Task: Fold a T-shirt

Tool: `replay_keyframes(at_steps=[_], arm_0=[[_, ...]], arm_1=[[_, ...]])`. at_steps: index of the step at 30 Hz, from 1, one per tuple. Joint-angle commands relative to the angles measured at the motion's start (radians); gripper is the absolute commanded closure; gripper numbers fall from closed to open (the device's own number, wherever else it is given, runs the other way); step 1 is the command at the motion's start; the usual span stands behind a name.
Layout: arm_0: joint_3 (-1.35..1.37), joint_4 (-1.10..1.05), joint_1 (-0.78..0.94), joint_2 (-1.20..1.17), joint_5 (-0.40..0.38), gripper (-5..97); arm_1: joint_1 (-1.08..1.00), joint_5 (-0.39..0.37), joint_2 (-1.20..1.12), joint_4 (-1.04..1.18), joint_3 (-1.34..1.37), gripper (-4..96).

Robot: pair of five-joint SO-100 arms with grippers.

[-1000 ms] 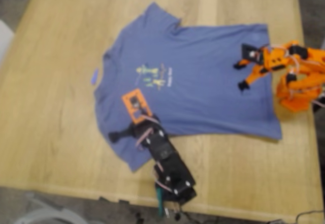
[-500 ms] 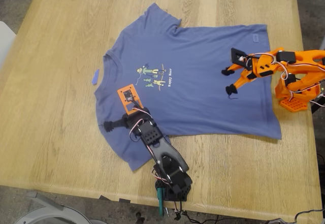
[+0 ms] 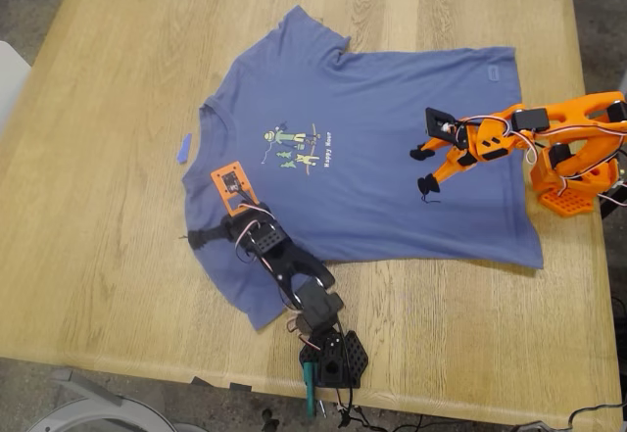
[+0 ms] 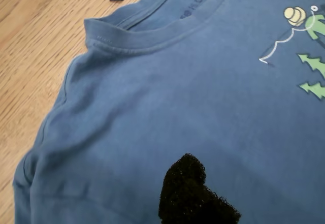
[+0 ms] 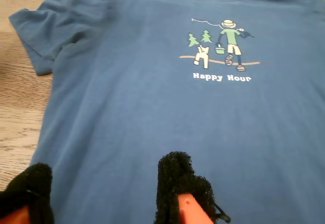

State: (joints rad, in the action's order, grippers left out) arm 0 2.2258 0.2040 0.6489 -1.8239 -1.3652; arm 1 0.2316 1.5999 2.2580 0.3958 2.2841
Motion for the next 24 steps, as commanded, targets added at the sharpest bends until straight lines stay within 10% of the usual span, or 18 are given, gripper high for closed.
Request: replay_keyframes(at_steps=[1,24], arm_0=[[-0.204,-0.037,-0.012,0.054,0.006,20],[-0.681,-0.026,0.052,0.514,0.009,20]], arm_1=[[0.018,-0.009,-0.025,-0.029,-0.025,61.1],[0.078,-0.078,-0.264,-0.1,-0.135,63.1]])
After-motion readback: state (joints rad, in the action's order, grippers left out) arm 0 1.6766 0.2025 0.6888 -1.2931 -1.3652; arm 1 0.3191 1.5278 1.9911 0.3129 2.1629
